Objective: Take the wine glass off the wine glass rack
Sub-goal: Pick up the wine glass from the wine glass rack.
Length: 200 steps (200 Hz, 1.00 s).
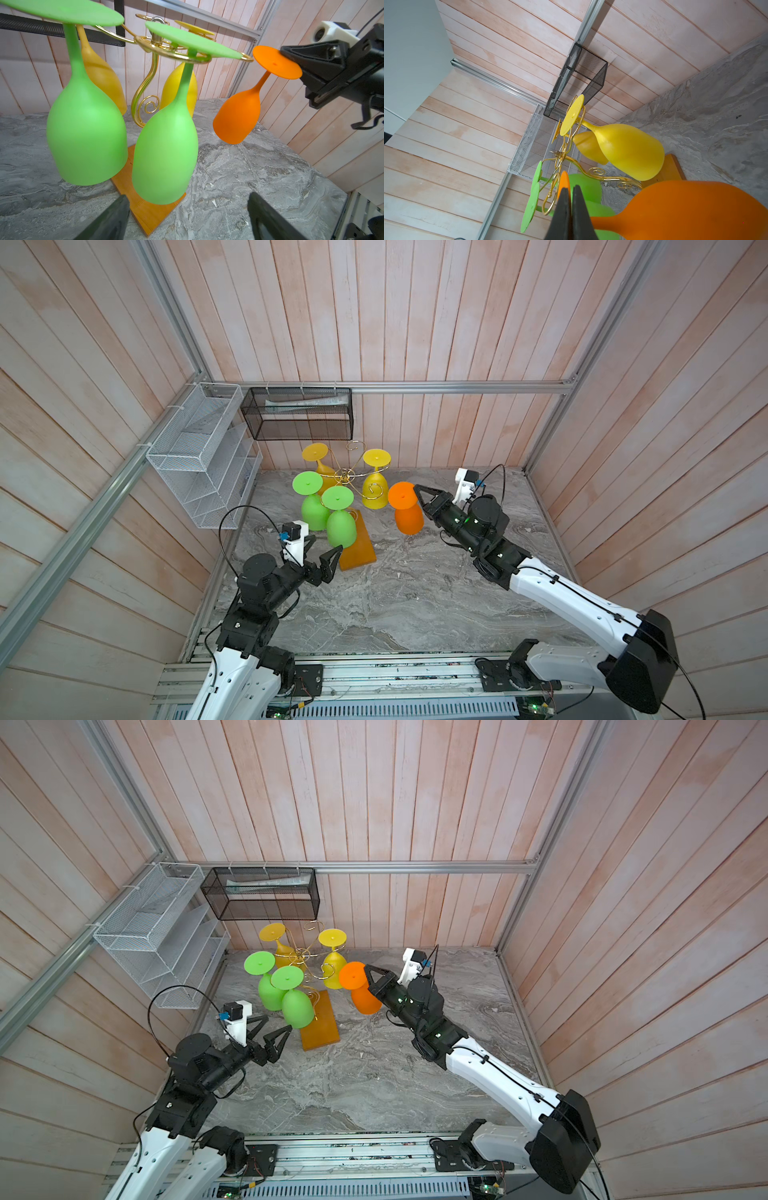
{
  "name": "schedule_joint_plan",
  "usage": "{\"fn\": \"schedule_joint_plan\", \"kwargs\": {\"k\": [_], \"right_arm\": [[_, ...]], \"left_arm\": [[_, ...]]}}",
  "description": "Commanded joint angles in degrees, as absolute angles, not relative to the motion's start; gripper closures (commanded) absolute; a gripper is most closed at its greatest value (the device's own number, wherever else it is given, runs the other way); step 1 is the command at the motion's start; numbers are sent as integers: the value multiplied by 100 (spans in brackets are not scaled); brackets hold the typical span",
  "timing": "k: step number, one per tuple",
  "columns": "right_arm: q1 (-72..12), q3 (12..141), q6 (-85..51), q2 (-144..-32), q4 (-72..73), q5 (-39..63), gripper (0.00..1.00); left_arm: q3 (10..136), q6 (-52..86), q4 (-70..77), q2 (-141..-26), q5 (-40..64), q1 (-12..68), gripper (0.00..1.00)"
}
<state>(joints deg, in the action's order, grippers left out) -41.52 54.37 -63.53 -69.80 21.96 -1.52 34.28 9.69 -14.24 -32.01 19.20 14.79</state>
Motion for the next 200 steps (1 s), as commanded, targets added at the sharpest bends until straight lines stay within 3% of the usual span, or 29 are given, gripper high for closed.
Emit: {"fn": "schedule_joint_plan", "kwargs": {"k": [1, 80, 200], "right_arm": [[-4123, 5267, -6038, -6755, 2020, -243, 100], [-4302, 4557, -4588, -6416, 1574, -307, 100], [-6100, 3937, -2000, -6587, 2155, -1203, 100]], "left_arm": [[3731, 1146, -1795, -3287, 1614, 1594, 9], [4216, 2312, -3054, -3355, 1404, 1679, 9], [3903, 4969, -3664, -3377, 2233, 1683, 9]]}}
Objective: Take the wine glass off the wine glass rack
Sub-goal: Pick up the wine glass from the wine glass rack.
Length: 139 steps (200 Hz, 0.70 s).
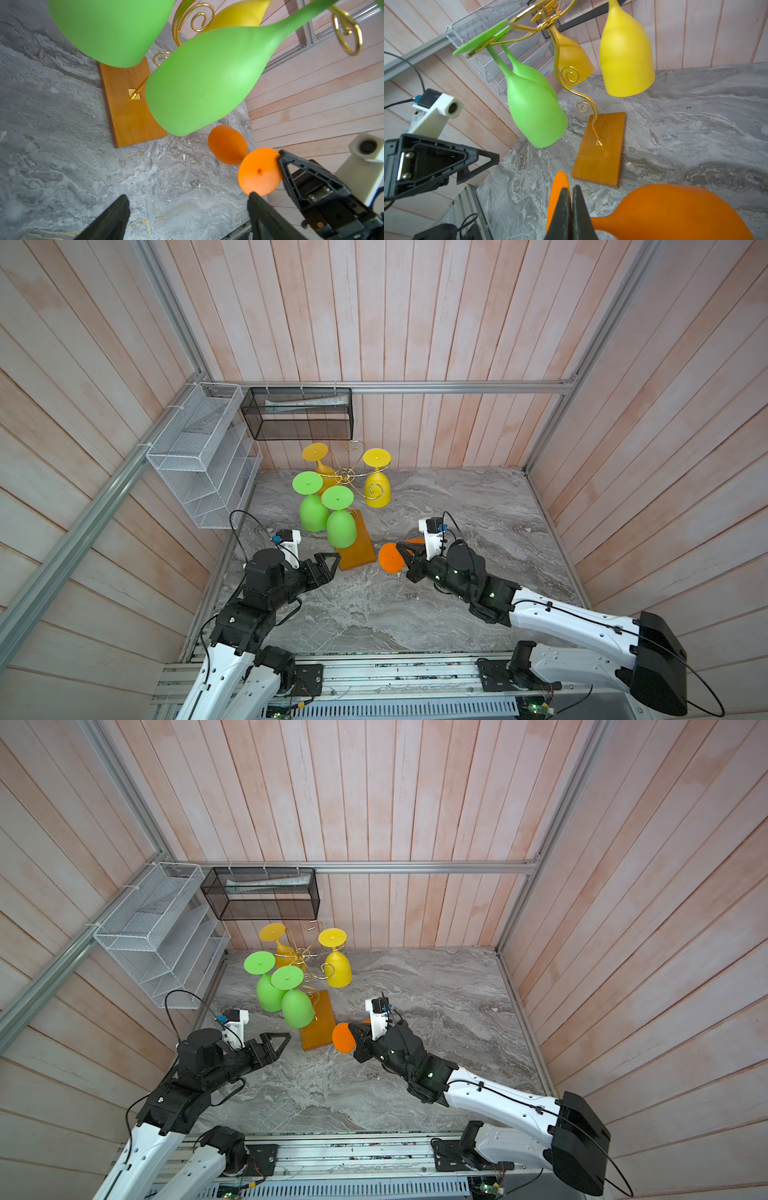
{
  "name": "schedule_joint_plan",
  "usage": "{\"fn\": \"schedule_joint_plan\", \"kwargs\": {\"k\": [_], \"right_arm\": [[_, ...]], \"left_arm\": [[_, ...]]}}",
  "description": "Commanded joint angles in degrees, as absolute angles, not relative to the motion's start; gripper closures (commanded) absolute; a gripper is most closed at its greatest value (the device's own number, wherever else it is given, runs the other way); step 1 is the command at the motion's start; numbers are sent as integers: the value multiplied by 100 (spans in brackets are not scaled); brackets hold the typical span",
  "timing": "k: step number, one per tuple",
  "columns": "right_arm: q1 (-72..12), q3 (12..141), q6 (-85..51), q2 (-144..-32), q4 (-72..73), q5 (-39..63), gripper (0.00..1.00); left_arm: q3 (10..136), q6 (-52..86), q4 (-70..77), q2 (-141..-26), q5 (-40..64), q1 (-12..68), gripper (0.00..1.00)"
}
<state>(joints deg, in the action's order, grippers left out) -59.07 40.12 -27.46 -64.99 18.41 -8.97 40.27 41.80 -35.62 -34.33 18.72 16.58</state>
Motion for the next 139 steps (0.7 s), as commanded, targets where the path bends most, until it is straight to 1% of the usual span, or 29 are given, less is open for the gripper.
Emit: {"fn": "schedule_joint_plan", "kwargs": {"k": [1, 62, 86, 108, 139], "right_arm": [[-6108, 3933, -1993, -6589, 2163, -1208, 100], [-6641, 3830, -1247, -6893, 2371, -1585, 100], [-6707, 3833, -1237, -7024, 2399, -1611, 100], [-6724, 3857, -1286, -7091, 2399, -1613, 100], [-6725, 3909, -1395, -7093, 2367, -1625, 100]], "left_arm": [[3902, 4985, -3669, -3376, 2237, 1681, 9], [3793, 5912, -3828, -3472, 2722, 1683, 9], [3663, 6269, -3723, -3455, 2884, 1687, 9], [3603, 6554, -3616, -3456, 3019, 1687, 12], [3517, 6702, -3302, -3385, 3145, 1691, 13]]}}
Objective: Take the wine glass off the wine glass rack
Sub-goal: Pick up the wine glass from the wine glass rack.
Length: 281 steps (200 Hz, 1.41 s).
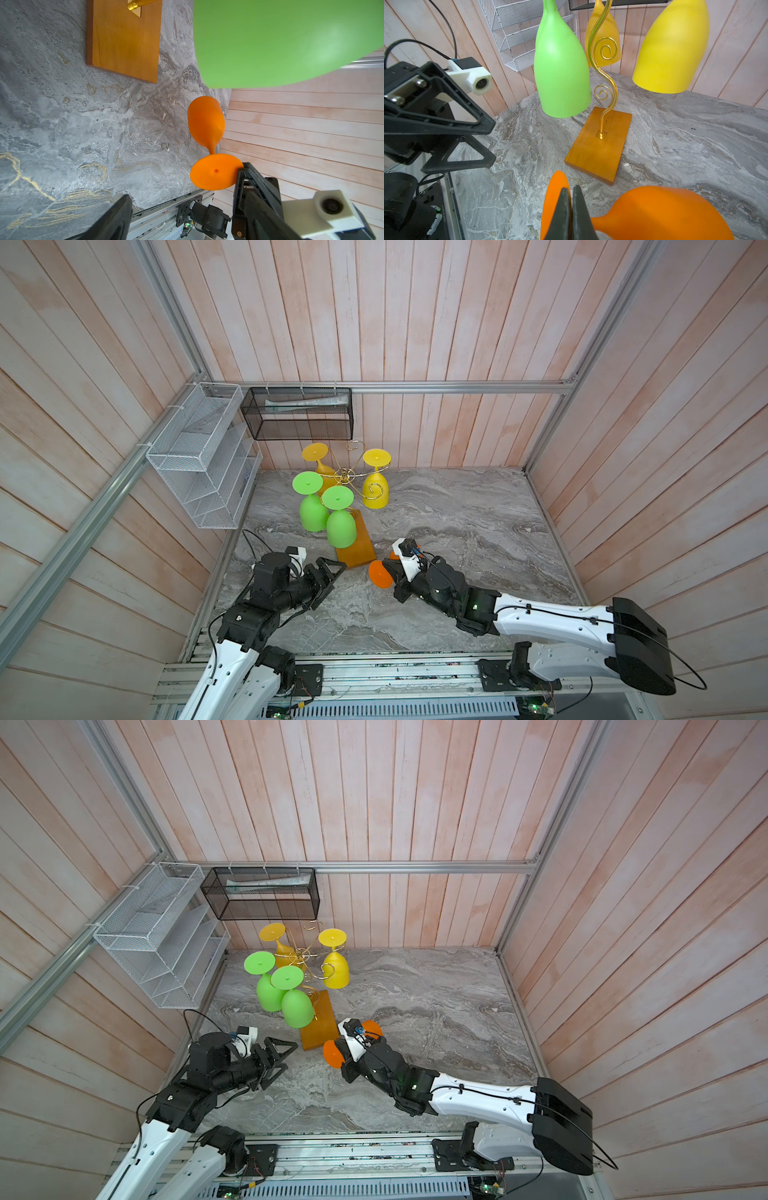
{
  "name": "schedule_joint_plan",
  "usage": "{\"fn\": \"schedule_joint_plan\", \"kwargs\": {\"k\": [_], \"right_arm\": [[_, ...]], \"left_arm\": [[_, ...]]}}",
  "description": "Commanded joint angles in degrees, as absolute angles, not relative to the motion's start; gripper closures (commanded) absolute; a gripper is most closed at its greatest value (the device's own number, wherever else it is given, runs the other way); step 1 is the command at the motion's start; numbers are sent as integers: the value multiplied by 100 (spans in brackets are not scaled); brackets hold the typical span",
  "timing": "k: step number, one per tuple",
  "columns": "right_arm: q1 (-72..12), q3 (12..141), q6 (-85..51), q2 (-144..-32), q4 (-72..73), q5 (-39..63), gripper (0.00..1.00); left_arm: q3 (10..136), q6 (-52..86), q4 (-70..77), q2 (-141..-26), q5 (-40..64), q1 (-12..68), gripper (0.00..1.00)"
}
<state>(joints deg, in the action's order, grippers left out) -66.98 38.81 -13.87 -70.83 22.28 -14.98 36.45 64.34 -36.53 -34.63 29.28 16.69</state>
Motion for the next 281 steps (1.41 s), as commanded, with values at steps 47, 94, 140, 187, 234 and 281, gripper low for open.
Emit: {"fn": "schedule_joint_plan", "kwargs": {"k": [47, 94, 140, 187, 234, 281], "right_arm": [[-6695, 4034, -1742, -6907, 2212, -1517, 100], [-6393, 4100, -2410, -6602, 2010, -1117, 100], [-5961, 4272, -3076, -6330, 1695, -689, 100], [-5550, 4282, -3785, -6044, 1620, -321, 100], [-5432, 4130, -3798, -5853, 1563, -309, 100], [-5396, 4033, -3841, -5769, 1641, -231, 100]], "left_arm": [[2907, 7039, -2107, -3165, 3577, 1740, 20], [2659, 6687, -1261, -2888, 3475, 1976, 23], [2340, 6321, -119, -2923, 3137, 2691, 30], [2200, 6021, 1201, -3557, 2440, 3731, 38], [2591, 5625, 1336, -4303, 1818, 4393, 38], [2610, 5626, 2025, -4507, 1670, 4473, 38]]}}
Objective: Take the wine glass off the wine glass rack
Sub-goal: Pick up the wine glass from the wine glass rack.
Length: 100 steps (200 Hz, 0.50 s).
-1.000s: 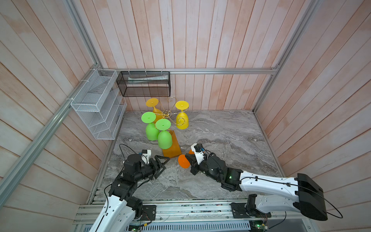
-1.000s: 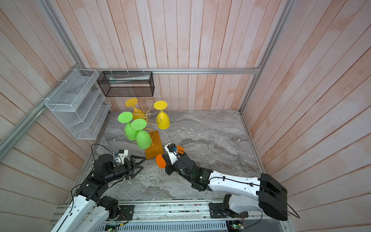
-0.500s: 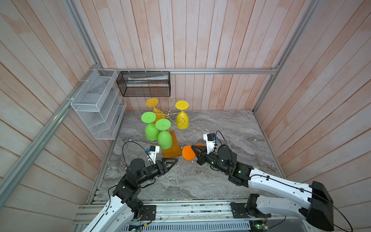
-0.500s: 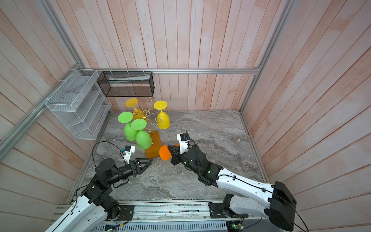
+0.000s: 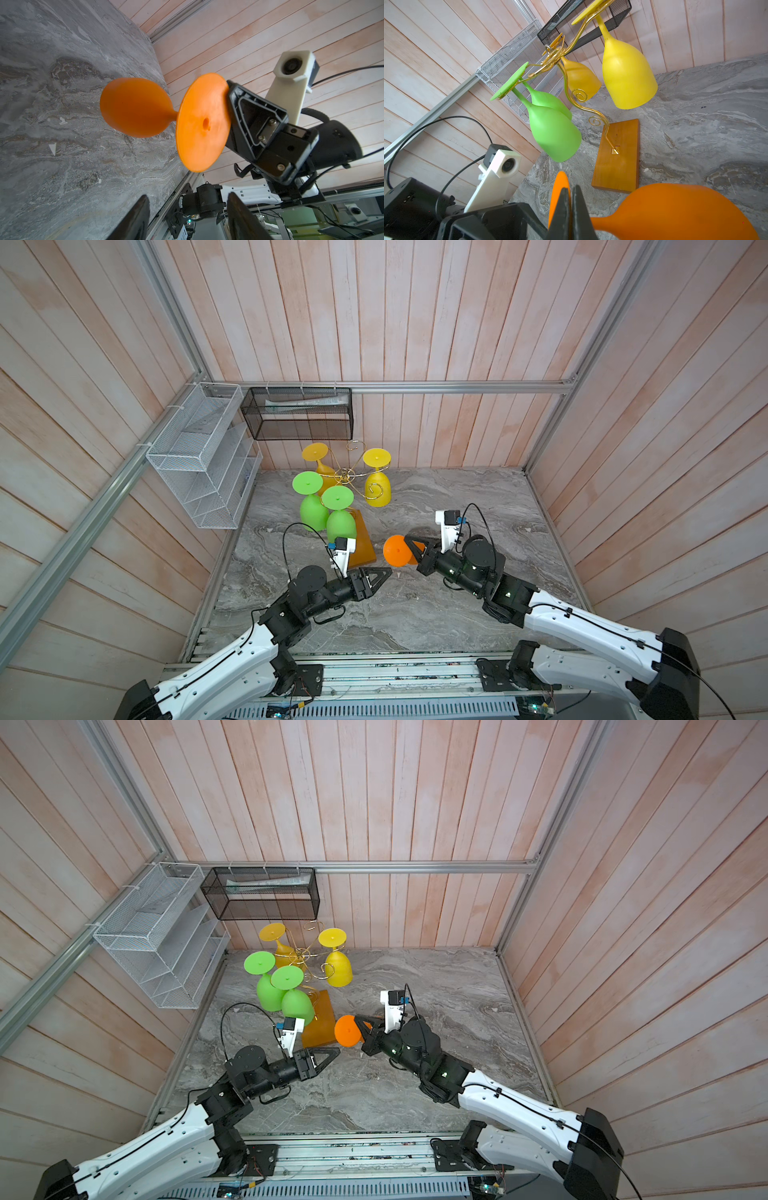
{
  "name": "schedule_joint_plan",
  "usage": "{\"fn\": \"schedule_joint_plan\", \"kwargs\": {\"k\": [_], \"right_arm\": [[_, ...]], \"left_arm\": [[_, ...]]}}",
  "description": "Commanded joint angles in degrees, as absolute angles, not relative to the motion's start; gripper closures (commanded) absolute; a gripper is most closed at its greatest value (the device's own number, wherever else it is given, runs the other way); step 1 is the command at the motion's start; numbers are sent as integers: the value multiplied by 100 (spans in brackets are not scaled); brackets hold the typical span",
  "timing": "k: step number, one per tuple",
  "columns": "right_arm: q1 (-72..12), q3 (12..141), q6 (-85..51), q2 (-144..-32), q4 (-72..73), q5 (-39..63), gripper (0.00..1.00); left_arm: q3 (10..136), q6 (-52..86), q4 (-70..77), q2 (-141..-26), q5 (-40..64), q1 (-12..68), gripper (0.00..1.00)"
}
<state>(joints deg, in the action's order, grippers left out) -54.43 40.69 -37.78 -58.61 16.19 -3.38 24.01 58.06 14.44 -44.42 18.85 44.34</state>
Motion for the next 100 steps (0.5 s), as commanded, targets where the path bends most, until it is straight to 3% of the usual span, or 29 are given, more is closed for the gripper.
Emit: {"fn": "schedule_joint_plan", "kwargs": {"k": [1, 100], "right_arm": [[-5396, 4034, -3845, -5767, 1647, -225, 100], [-5150, 3998, -4109, -5533, 1801, 180, 100]], "left_arm": [[2606, 5625, 2041, -4512, 1670, 4473, 38], [2369, 5651, 3288, -4849, 1423, 4529, 44]]}}
